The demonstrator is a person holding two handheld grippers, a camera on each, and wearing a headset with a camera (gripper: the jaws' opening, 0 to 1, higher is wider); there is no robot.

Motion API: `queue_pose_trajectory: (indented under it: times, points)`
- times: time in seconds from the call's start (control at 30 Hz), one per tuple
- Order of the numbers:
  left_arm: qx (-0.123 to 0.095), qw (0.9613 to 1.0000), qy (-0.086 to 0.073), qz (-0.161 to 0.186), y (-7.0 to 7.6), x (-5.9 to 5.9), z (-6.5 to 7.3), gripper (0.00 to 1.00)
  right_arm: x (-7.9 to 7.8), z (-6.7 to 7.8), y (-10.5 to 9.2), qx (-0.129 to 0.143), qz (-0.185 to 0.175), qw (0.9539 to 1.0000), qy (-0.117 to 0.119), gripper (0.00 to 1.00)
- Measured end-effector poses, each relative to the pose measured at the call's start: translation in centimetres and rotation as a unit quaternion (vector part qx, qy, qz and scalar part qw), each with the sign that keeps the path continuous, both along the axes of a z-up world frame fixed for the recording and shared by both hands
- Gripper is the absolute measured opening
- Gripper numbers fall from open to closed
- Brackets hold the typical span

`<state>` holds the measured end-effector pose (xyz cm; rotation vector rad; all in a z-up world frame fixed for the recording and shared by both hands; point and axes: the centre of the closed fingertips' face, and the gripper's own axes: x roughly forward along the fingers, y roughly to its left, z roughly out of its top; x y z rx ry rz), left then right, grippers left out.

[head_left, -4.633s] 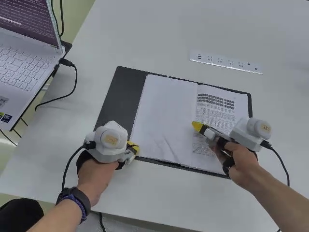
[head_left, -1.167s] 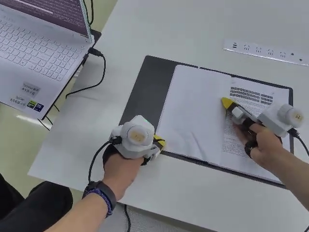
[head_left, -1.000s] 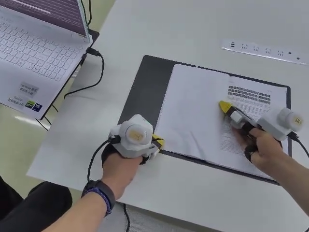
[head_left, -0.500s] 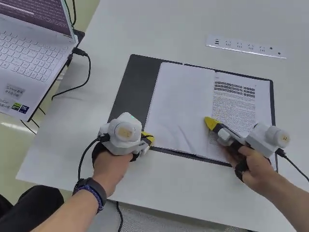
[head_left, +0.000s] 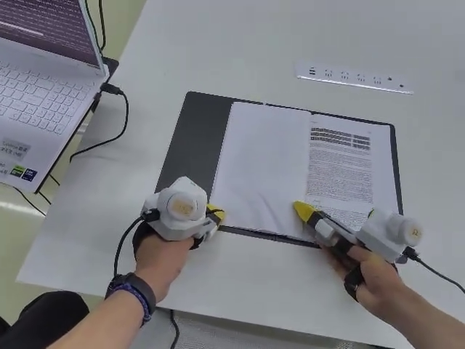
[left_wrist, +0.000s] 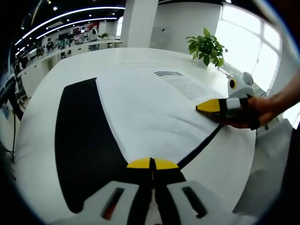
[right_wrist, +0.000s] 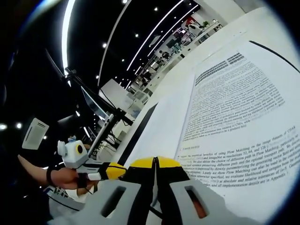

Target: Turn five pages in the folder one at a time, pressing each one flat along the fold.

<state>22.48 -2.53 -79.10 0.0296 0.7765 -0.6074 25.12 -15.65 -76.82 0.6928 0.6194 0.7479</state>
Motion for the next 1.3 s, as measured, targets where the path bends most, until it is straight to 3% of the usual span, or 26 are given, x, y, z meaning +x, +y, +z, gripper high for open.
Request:
queue_pose_trajectory:
  times: [0.57, 0.77, 0.93, 1.2, 1.3]
  points:
    - [-0.003, 1.0000, -0.004, -0.002, 0.0, -0.1, 0.0, 0.00, -3.9, -0.9, -0.5, 0.000, 0.005, 0.9998, 0.017, 0.00]
    - [-0.002, 0.9999, -0.003, -0.011, -0.1, -0.1, 0.0, 0.00, -4.6, -1.2, -0.7, 0.001, -0.003, 0.9996, 0.029, 0.00]
    - [-0.002, 1.0000, 0.005, -0.008, -0.1, -0.2, 0.0, 0.00, -4.5, -1.2, -0.6, -0.010, -0.003, 0.9993, 0.035, 0.00]
    - [0.005, 0.9995, 0.031, -0.002, -0.1, -0.2, 0.2, 0.00, -4.9, -0.9, -0.6, -0.033, 0.011, 0.9988, 0.036, 0.00]
    - [0.001, 0.9994, 0.035, 0.007, -0.1, -0.5, 1.0, 0.09, -4.9, -0.3, -0.7, -0.044, 0.017, 0.9985, 0.028, 0.04]
